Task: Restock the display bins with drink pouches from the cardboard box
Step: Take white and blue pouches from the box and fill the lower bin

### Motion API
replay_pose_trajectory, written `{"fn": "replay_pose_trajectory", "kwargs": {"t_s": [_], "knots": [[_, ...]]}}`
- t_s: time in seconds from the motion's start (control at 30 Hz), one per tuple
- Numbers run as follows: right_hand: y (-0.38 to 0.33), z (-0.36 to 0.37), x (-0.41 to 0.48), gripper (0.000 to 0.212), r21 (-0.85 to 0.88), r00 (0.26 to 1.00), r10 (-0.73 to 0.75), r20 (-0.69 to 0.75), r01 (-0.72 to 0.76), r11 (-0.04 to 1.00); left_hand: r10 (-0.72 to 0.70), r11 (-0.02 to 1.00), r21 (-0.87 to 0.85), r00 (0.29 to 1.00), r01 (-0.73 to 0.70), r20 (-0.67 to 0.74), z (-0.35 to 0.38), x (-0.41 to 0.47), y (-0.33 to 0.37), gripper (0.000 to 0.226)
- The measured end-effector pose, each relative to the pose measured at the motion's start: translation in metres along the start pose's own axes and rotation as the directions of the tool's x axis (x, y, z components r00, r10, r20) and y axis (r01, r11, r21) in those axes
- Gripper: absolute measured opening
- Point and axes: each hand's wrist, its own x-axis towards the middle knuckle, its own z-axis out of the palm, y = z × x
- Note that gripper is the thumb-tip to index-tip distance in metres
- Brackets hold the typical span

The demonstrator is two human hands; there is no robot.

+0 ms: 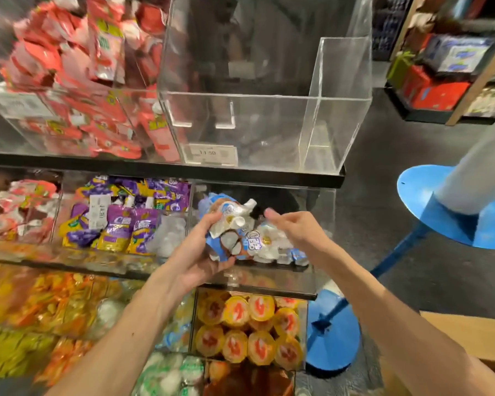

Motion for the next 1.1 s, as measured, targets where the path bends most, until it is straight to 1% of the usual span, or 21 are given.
{"fn": "replay_pose_trajectory", "kwargs": {"t_s": [0.07, 0.1, 0.17, 0.2, 0.3, 0.37, 0.43, 0.5, 0.57, 0.67, 0.73, 0.83, 0.9, 0.97, 1.03, 1.07, 1.1], "knots": [[0.0, -0.008, 0.006, 0.032, -0.015, 0.999, -0.022, -0.032, 0.021, 1.0, 0.022, 1.0, -0.009, 0.999, -0.023, -0.033, -0.009, 0.005, 0.003, 0.034], [-0.001, -0.012, 0.008, 0.024, -0.058, 0.998, -0.039, -0.056, 0.036, 0.998, 0.034, 0.999, 0.003, 0.999, -0.034, -0.042, -0.013, 0.007, 0.006, 0.033], [-0.001, -0.018, 0.01, 0.011, -0.244, 0.992, -0.058, -0.116, 0.028, 0.969, 0.052, 0.998, 0.045, 0.997, -0.05, -0.048, -0.022, 0.011, 0.011, 0.031], [-0.002, -0.021, 0.01, 0.011, -0.329, 0.989, -0.058, -0.136, 0.011, 0.944, 0.053, 0.997, 0.064, 0.998, -0.051, -0.041, -0.025, 0.012, 0.013, 0.031], [-0.006, -0.022, 0.008, 0.015, -0.462, 0.981, -0.052, -0.189, -0.041, 0.886, 0.029, 0.996, 0.08, 1.0, -0.03, 0.007, -0.033, 0.015, 0.017, 0.034], [-0.006, -0.022, 0.009, 0.029, -0.521, 0.968, -0.085, -0.236, -0.052, 0.852, 0.031, 0.995, 0.093, 0.999, -0.035, 0.041, -0.035, 0.018, 0.02, 0.032], [-0.005, -0.02, 0.009, 0.044, -0.595, 0.959, -0.144, -0.244, -0.031, 0.803, 0.035, 0.993, 0.113, 0.997, -0.043, 0.072, -0.036, 0.02, 0.021, 0.03], [-0.002, -0.019, 0.01, 0.052, -0.688, 0.956, -0.184, -0.227, -0.023, 0.725, 0.031, 0.99, 0.134, 0.994, -0.044, 0.101, -0.036, 0.021, 0.023, 0.028], [0.001, -0.017, 0.01, 0.052, -0.803, 0.965, -0.181, -0.189, -0.045, 0.594, 0.015, 0.988, 0.151, 0.994, -0.032, 0.111, -0.035, 0.021, 0.024, 0.028], [-0.003, -0.016, 0.009, 0.043, -0.91, 0.989, -0.118, -0.085, -0.029, 0.415, 0.0, 0.985, 0.17, 0.993, -0.021, 0.122, -0.032, 0.023, 0.025, 0.03], [-0.004, -0.017, 0.013, 0.045, -0.948, 0.999, -0.05, -0.01, 0.006, 0.317, -0.006, 0.985, 0.172, 0.991, -0.018, 0.137, -0.029, 0.025, 0.024, 0.028], [-0.004, -0.018, 0.03, 0.04, -0.971, 0.996, 0.058, 0.068, 0.053, 0.234, -0.003, 0.987, 0.162, 0.988, -0.022, 0.154, -0.024, 0.027, 0.023, 0.026], [0.006, -0.014, 0.05, 0.042, -0.975, 0.995, 0.084, 0.055, 0.035, 0.218, -0.001, 0.988, 0.152, 0.988, -0.023, 0.155, -0.022, 0.028, 0.023, 0.025], [0.02, -0.009, 0.071, 0.043, -0.976, 0.999, 0.034, -0.002, -0.009, 0.217, -0.001, 0.989, 0.144, 0.988, -0.021, 0.152, -0.02, 0.03, 0.024, 0.026], [0.04, -0.004, 0.087, 0.036, -0.988, 0.985, -0.167, -0.052, -0.027, 0.15, 0.005, 0.99, 0.14, 0.99, -0.024, 0.138, -0.02, 0.031, 0.024, 0.026], [0.048, -0.003, 0.092, 0.033, -0.994, 0.976, -0.21, -0.056, -0.035, 0.102, 0.008, 0.99, 0.141, 0.992, -0.027, 0.128, -0.02, 0.032, 0.024, 0.027], [0.054, -0.003, 0.096, 0.033, -0.997, 0.973, -0.225, -0.051, -0.035, 0.075, 0.011, 0.99, 0.14, 0.993, -0.027, 0.117, -0.021, 0.033, 0.024, 0.027]]}}
